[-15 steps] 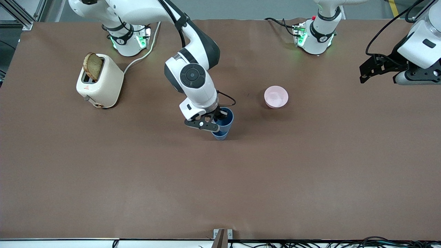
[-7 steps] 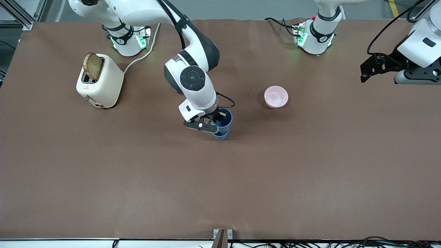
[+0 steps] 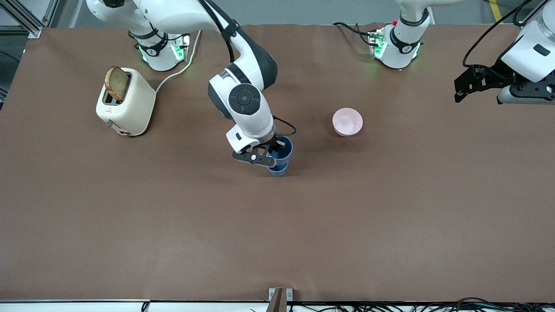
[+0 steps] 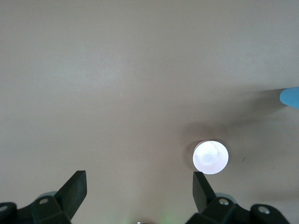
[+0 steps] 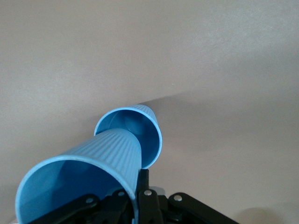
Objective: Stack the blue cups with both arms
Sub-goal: 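Push the held cup down into the standing cup with the right gripper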
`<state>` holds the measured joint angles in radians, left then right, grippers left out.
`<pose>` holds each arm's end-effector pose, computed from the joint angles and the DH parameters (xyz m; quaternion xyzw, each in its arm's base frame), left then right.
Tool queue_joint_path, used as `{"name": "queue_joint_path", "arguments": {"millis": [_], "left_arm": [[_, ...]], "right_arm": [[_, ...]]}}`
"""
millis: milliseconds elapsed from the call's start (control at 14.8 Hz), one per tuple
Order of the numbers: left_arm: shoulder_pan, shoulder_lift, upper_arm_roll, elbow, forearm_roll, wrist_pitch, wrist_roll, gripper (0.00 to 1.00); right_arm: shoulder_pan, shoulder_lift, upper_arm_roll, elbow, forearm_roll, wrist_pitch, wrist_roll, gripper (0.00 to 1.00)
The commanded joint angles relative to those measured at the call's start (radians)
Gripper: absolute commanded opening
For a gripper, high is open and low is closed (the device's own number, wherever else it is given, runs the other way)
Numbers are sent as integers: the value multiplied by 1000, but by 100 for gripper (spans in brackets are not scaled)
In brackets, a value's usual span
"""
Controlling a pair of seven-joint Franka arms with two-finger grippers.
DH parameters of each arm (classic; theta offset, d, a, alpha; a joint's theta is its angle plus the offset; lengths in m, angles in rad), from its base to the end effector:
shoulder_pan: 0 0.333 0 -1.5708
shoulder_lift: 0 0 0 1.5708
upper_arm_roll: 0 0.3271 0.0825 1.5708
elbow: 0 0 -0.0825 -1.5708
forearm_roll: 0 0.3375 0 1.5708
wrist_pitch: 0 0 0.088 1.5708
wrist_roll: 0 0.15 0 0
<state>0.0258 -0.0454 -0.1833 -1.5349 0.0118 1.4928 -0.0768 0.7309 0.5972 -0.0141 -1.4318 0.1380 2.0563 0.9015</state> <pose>0.4799 -0.0767 0.6231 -0.9992 0.0398 -0.0024 0.0098 0.5061 0.4600 0.3350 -0.9908 0.1220 0.0321 0.0496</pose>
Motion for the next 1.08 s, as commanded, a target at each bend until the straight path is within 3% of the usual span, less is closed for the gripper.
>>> {"name": "queue_joint_path", "arguments": {"millis": [0, 542, 1017], "left_arm": [[2, -22, 4, -14, -12, -6, 23, 100], [-4, -22, 4, -14, -13, -5, 22, 100], [-7, -21, 1, -16, -13, -5, 22, 100]], "right_arm": [[5, 10, -3, -8, -21, -4, 4, 3], [-14, 0, -3, 5, -21, -79, -18, 3], [-1, 15, -3, 4, -21, -59, -1, 3]]}}
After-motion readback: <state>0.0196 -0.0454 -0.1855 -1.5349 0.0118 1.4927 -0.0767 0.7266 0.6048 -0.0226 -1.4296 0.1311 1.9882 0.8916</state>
